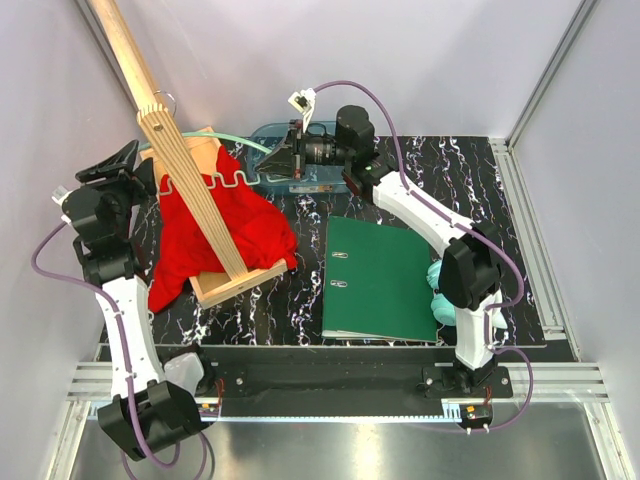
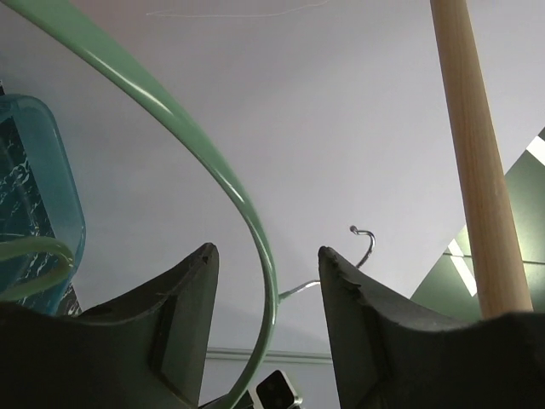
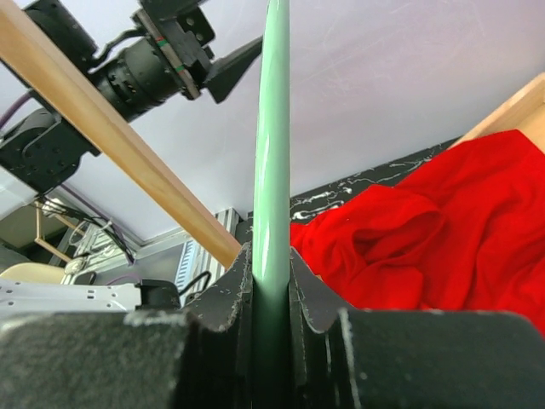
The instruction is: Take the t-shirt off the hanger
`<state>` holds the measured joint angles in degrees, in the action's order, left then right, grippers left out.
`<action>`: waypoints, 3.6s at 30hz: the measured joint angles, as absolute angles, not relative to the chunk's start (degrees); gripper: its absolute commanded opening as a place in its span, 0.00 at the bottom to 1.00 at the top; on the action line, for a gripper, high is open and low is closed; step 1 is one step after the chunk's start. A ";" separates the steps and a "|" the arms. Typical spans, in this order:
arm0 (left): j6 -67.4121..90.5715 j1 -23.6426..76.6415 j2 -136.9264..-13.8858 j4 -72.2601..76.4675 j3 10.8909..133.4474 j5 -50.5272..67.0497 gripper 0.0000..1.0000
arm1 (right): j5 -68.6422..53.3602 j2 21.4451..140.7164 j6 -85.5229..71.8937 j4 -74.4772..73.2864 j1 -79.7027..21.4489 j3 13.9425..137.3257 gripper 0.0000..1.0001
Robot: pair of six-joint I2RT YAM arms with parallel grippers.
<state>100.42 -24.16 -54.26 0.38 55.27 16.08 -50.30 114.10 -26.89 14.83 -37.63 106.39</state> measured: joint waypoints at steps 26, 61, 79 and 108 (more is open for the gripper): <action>103.74 -15.31 -56.40 -9.34 62.76 1.32 0.00 | -48.42 111.85 -27.40 13.76 -36.84 103.26 0.71; 92.01 -11.73 -82.37 -23.44 105.49 -15.05 0.00 | -23.59 101.49 -26.02 0.14 -30.96 101.43 1.00; 96.27 -20.29 -85.78 -26.00 109.21 -13.67 0.00 | -25.15 101.32 -26.02 0.16 -30.74 101.12 1.00; 80.64 -25.06 -61.30 -20.49 81.52 -9.41 0.99 | -28.27 101.30 -29.87 0.23 -30.70 98.17 1.00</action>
<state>80.64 -25.06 -61.30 -20.49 81.52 -9.41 -28.27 101.30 -29.87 0.23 -30.70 98.17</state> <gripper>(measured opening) 0.987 0.994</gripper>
